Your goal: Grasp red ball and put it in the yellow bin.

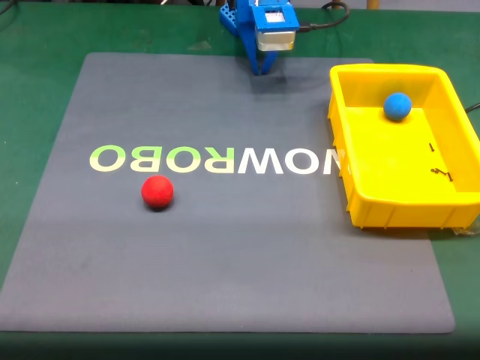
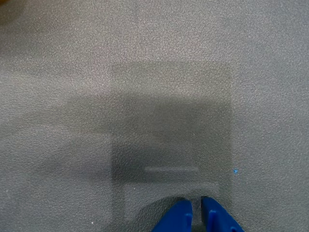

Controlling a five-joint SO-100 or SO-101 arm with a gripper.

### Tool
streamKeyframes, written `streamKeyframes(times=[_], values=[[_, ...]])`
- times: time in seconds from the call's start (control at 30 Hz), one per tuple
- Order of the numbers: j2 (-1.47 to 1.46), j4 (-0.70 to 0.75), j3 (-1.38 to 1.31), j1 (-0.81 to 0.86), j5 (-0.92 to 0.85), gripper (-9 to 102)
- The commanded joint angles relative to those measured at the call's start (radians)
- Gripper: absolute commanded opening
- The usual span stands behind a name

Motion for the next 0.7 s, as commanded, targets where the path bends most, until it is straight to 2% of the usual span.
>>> streamKeyframes(times=[0.0,0.67], values=[[0.014,0.005,0.032,0.023,-0.005,0],[0.014,0.005,0.032,0.023,0.005,0]])
